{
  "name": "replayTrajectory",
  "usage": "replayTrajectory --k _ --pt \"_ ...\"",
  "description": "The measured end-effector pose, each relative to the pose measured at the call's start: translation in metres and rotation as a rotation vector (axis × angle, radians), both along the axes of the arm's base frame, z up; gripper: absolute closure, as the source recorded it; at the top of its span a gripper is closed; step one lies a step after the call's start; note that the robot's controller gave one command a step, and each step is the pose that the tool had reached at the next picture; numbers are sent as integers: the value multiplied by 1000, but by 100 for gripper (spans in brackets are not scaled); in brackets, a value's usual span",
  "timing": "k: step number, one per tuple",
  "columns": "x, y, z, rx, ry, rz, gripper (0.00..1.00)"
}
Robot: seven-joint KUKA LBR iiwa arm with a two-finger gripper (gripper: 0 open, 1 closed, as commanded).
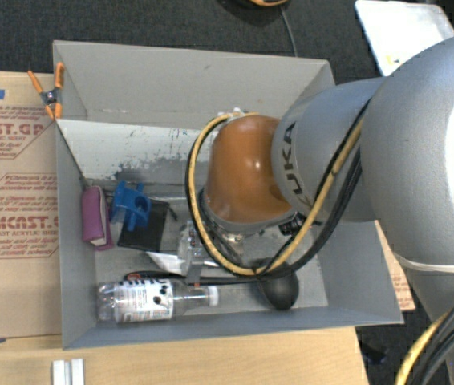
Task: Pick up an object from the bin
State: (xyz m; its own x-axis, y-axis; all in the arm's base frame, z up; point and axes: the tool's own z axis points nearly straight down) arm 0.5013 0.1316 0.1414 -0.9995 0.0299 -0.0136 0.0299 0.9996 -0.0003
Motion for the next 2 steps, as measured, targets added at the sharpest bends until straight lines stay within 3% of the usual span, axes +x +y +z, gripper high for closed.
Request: replayTrajectory --k 2 --pt "0 1 28 1 -2 1 100"
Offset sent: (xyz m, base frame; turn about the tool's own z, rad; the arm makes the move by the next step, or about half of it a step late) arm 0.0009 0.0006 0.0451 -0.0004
